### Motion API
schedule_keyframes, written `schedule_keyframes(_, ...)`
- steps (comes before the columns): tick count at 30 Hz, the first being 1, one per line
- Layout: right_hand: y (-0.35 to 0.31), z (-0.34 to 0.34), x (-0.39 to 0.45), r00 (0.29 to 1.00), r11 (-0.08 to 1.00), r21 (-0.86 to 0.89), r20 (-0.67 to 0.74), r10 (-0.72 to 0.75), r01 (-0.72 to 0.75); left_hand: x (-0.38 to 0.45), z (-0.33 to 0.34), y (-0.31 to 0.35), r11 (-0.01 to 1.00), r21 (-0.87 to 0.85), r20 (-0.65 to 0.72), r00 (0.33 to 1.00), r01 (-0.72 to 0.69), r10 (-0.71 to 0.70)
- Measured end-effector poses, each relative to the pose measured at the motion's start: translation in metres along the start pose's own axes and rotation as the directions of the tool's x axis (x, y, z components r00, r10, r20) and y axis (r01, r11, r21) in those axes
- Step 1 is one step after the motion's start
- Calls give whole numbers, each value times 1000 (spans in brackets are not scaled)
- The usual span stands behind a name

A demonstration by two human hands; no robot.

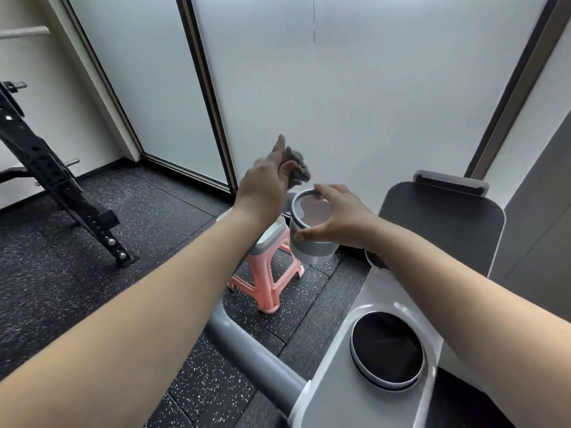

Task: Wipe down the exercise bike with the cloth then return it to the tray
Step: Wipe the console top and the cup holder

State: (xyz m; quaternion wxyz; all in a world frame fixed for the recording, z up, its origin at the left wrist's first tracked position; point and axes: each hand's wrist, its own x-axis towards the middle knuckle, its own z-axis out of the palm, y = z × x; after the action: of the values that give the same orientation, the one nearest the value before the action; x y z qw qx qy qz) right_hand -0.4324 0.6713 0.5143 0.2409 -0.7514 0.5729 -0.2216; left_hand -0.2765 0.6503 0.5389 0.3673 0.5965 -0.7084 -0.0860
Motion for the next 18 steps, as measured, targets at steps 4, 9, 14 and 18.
schedule_keyframes(4,-1,1,0,1000,1000,5,-5,-8,8,-35,-4,-19,980,199,20,1000,-22,19)
schedule_keyframes(9,0,0,-2,1000,1000,9,-8,-14,14,-75,-32,-35,933,355,275,960,-62,-40)
schedule_keyframes(14,-2,0,-3,1000,1000,-4,-7,-23,23,-71,-39,-36,981,195,240,969,17,-64)
schedule_keyframes(18,-3,-2,-4,1000,1000,-11,-7,-21,21,-77,-16,-41,946,315,240,958,74,-155)
